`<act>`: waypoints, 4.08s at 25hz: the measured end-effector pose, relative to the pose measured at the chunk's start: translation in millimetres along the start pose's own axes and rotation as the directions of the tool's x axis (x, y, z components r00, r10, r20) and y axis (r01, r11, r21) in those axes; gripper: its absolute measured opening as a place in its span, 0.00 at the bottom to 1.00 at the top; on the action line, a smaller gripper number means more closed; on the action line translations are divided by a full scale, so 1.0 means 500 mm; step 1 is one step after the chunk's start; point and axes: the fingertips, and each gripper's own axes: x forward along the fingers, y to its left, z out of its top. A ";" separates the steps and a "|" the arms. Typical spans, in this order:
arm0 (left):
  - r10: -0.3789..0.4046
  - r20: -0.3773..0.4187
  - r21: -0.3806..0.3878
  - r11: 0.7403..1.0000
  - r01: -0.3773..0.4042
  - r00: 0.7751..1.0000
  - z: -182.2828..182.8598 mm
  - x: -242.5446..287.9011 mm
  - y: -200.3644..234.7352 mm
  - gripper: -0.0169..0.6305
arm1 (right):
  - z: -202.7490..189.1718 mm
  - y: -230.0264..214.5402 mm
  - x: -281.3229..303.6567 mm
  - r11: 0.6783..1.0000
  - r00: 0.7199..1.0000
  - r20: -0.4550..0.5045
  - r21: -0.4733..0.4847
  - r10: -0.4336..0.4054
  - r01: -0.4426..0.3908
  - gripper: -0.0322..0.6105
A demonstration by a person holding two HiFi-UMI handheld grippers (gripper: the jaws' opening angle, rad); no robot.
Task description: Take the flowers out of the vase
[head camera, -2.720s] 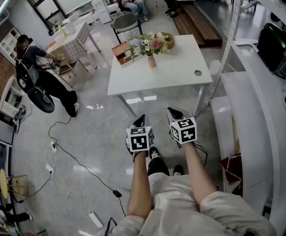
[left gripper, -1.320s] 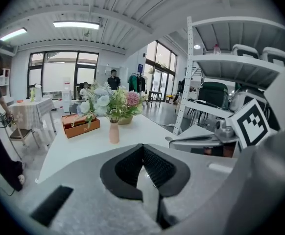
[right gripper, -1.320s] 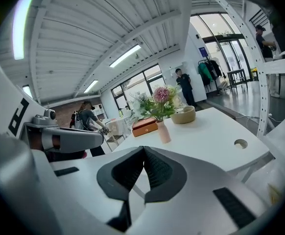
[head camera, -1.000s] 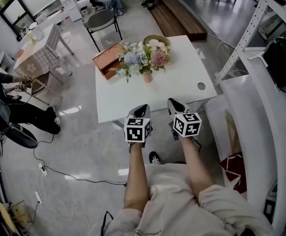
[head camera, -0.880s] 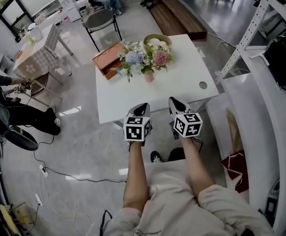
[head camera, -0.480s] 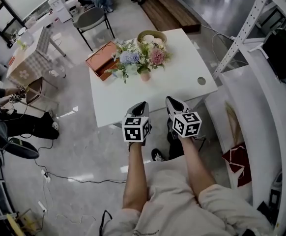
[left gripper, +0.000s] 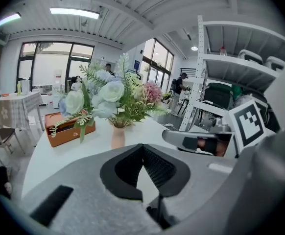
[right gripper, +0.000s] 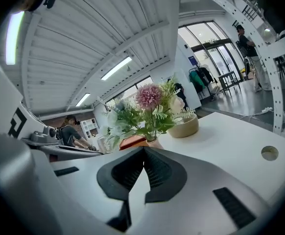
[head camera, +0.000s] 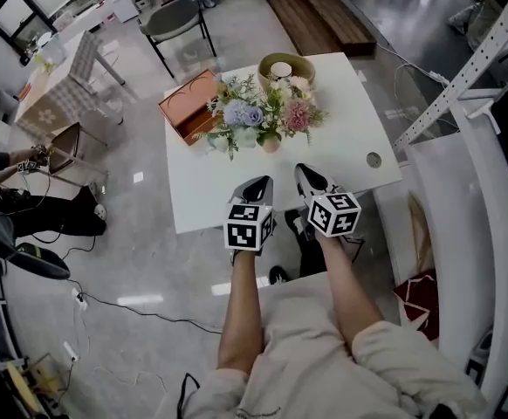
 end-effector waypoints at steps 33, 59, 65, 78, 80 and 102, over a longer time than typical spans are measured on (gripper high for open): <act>0.092 0.049 -0.010 0.996 -0.092 0.995 0.124 0.111 0.151 0.04 | 0.005 -0.043 0.231 0.988 0.986 -0.086 -0.045 0.145 -0.149 0.19; 0.087 0.039 -0.013 0.996 -0.086 0.995 0.121 0.128 0.188 0.04 | 0.046 -0.033 0.261 0.966 0.981 -0.019 -0.173 0.191 -0.191 0.16; 0.058 0.015 0.012 0.998 -0.058 0.998 0.110 0.133 0.179 0.04 | 0.050 -0.037 0.258 0.972 0.980 -0.003 -0.127 0.197 -0.196 0.12; 0.035 0.004 0.107 0.994 -0.035 0.999 0.116 0.127 0.157 0.04 | 0.072 -0.030 0.253 0.977 0.988 0.011 -0.148 0.155 -0.152 0.11; 0.030 0.003 0.107 0.994 -0.030 1.000 0.114 0.127 0.152 0.04 | 0.073 -0.028 0.250 0.977 0.988 0.011 -0.153 0.154 -0.151 0.11; -0.025 -0.021 0.163 0.986 0.029 0.999 0.124 0.112 0.121 0.04 | 0.117 -0.027 0.235 0.986 0.994 0.058 -0.144 0.098 -0.088 0.10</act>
